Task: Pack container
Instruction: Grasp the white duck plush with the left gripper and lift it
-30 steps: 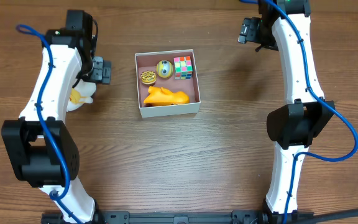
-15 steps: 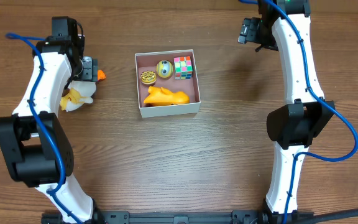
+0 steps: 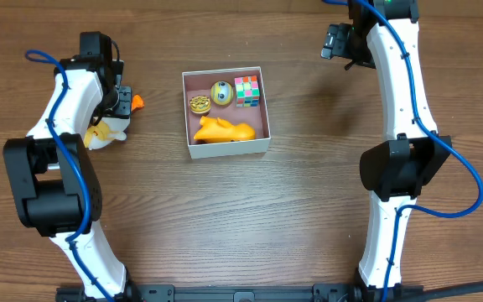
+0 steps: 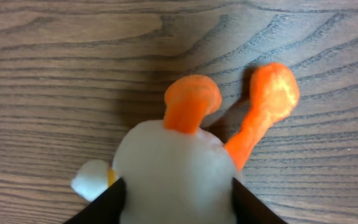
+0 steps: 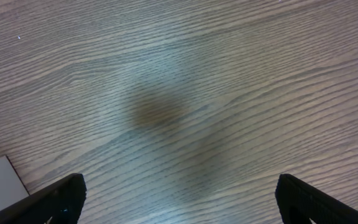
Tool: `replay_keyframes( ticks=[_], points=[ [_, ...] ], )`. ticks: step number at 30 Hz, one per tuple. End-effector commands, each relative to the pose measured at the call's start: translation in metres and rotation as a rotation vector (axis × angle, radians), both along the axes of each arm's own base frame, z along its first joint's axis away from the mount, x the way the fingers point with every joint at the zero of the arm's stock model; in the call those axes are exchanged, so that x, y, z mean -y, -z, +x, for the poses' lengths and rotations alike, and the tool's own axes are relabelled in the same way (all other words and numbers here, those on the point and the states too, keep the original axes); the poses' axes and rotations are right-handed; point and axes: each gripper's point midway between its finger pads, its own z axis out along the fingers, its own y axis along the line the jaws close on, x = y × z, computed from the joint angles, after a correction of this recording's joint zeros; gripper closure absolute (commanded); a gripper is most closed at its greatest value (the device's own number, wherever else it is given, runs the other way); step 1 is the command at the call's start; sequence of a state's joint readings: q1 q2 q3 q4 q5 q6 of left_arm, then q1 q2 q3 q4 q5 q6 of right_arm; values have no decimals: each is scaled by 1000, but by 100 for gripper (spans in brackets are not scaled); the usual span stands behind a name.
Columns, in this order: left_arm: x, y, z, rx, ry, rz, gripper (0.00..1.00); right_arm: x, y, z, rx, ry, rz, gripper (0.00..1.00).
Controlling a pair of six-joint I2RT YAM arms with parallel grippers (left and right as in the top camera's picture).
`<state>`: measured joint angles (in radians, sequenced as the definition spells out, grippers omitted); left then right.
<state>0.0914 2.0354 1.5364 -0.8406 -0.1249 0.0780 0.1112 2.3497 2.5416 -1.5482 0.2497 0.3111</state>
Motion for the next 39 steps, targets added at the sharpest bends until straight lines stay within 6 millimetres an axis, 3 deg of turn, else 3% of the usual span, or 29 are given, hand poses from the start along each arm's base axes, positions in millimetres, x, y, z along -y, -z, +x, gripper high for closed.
replay_keyframes(
  ticks=[1,5,11,14,21,27,33,39],
  points=[
    [3,9,-4,-20,-12,-26,72,0,-14,3,42,8,0,0],
    [4,9,-6,-26,-17,-29,84,0,-14,3,42,8,0,0],
    [6,-2,-3,-24,-44,-43,86,0,-14,3,42,8,0,0],
    [8,-23,7,1,-46,-61,92,0,-14,3,42,8,0,0],
    [15,-77,25,65,-30,-106,89,0,-14,3,42,8,0,0],
    [63,-138,41,168,98,-328,90,0,-14,3,42,8,0,0],
    [122,-195,49,279,308,-356,92,0,-14,3,42,8,0,0],
    [202,-211,46,347,637,-304,92,0,-14,3,42,8,0,0]
  ],
)
